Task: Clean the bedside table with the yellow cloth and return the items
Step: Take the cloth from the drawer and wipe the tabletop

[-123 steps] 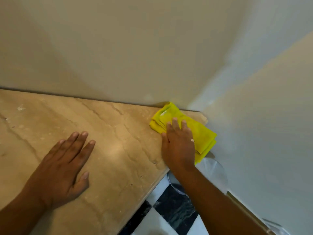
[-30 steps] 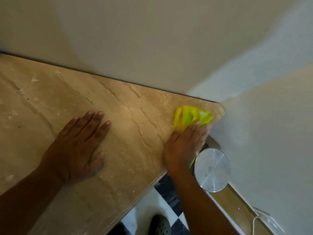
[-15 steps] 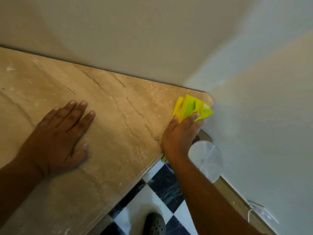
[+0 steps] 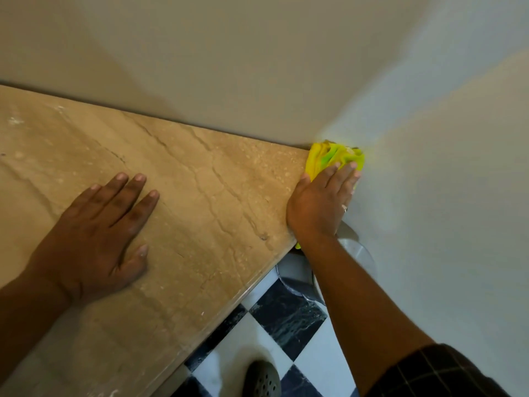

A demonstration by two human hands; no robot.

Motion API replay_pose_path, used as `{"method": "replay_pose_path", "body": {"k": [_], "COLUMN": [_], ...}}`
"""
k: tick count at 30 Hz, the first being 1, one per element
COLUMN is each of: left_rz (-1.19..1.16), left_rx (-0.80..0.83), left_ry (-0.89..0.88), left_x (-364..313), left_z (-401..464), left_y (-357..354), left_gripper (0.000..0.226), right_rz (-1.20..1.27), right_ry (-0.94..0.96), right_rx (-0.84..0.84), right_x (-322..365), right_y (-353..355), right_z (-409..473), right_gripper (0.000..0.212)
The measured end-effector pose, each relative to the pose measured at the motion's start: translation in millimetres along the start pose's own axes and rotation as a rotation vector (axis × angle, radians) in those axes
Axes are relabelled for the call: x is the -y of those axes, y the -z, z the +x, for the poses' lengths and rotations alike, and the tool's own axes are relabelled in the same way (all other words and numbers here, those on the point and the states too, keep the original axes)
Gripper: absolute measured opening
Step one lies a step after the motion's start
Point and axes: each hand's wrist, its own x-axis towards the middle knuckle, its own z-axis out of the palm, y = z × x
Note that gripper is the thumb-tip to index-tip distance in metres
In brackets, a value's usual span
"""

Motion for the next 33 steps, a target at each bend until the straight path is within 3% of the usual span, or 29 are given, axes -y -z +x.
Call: {"method": "replay_pose_path", "body": {"k": [3, 6, 8, 12, 14, 17, 21, 25, 28, 30, 33], "left_rz": [0.0, -0.004, -0.015, -0.016, -0.02, 0.007, 0.025, 0.023, 0.017, 0.01, 0.0], "left_rx": [0.005, -0.024, -0.035, -0.05, -0.043, -0.019, 0.012, 0.005, 0.016, 0.029, 0.025], "left_ry": [0.001, -0.006, -0.001, -0.003, 0.009, 0.007, 0.02, 0.025, 0.035, 0.038, 0.059], "left_x": [-0.1, 0.1, -1.7, -1.3, 0.1, -2.1, -5.2, -7.4, -8.1, -6.7, -7.0], "left_z": [-1.0, 0.1, -1.4, -0.8, -2.0, -1.1, -1.1, -1.5, -1.6, -1.4, -2.6], "left_y": [0.7, 0.5, 0.0, -1.4, -0.6, 1.3, 6.5, 9.1, 10.3, 11.0, 12.1], "left_gripper": [0.084, 0.082, 0.082, 0.083, 0.084, 0.085, 0.085, 0.084, 0.083, 0.083, 0.085], "right_rz": [-0.056, -0.032, 0.073, 0.47, 0.486, 0.343, 0.033, 0.004, -0.006, -0.043, -0.064], "right_ry": [0.176, 0.155, -0.045, -0.676, -0.756, -0.635, -0.085, 0.289, 0.47, 0.48, 0.125], "right_rx": [-0.02, -0.018, -0.028, -0.014, -0.017, -0.042, -0.013, 0.029, 0.051, 0.061, 0.028], "right_x": [-3.2, -5.5, -1.9, 3.9, 4.9, 6.1, 17.6, 63.5, 62.4, 34.0, 1.1], "right_y": [-4.8, -2.4, 0.6, 6.1, 10.1, 10.3, -3.5, -16.1, -15.7, -9.5, 0.3], "right_z": [-9.8, -3.0, 8.3, 49.9, 61.3, 48.1, 2.0, -59.1, -67.1, -44.8, -4.7], "right_gripper": [0.063, 0.064, 0.065, 0.065, 0.062, 0.064, 0.061, 0.062, 0.059, 0.058, 0.062]}}
